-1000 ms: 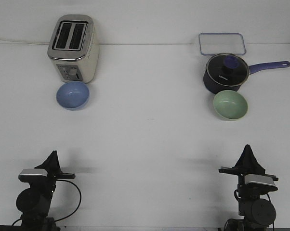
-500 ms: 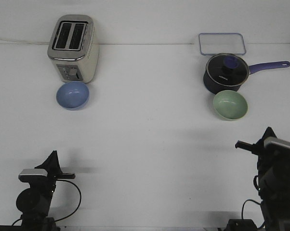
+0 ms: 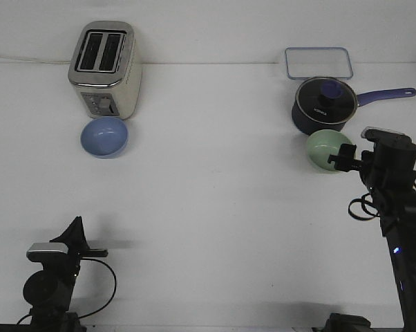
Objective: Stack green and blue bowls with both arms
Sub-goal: 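Reach the right gripper to the pale green bowl rim and grasp it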
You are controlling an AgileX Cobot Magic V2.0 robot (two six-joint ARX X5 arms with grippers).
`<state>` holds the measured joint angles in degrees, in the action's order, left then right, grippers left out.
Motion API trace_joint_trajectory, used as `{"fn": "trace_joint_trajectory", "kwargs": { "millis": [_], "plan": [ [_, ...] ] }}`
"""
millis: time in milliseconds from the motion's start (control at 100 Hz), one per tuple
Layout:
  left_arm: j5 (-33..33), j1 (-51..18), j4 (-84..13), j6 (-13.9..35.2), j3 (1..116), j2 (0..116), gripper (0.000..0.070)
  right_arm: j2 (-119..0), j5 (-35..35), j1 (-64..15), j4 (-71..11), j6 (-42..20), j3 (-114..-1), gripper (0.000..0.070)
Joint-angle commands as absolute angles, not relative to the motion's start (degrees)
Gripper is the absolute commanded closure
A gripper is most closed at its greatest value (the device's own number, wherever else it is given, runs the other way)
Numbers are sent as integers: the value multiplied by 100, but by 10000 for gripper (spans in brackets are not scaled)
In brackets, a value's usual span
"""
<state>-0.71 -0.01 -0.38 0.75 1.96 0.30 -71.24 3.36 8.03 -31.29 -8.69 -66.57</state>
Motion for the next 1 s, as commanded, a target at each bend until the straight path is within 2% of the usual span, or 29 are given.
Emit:
{"fn": "trace_joint_trajectory", "kwargs": {
  "millis": [0, 160, 570, 780, 990],
  "plan": [
    [-84, -1, 34, 69, 180, 25, 685, -7537, 183, 939, -3142, -1015, -6820, 125],
    [-84, -1, 34, 69, 180, 25, 685, -8329, 71, 1262, -3109, -1033, -7022, 127],
    [-84, -1, 32, 69, 180, 25, 685, -9898, -1068, 1769, -3227, -1024, -7767, 127],
    [-84, -1, 32, 69, 180, 25, 685, -10289, -1162, 1769, -3242, -880, -7929, 131],
    [-84, -1, 27, 69, 180, 25, 685, -10355, -1212, 1769, -3275, -731, -7929, 339]
  ]
}}
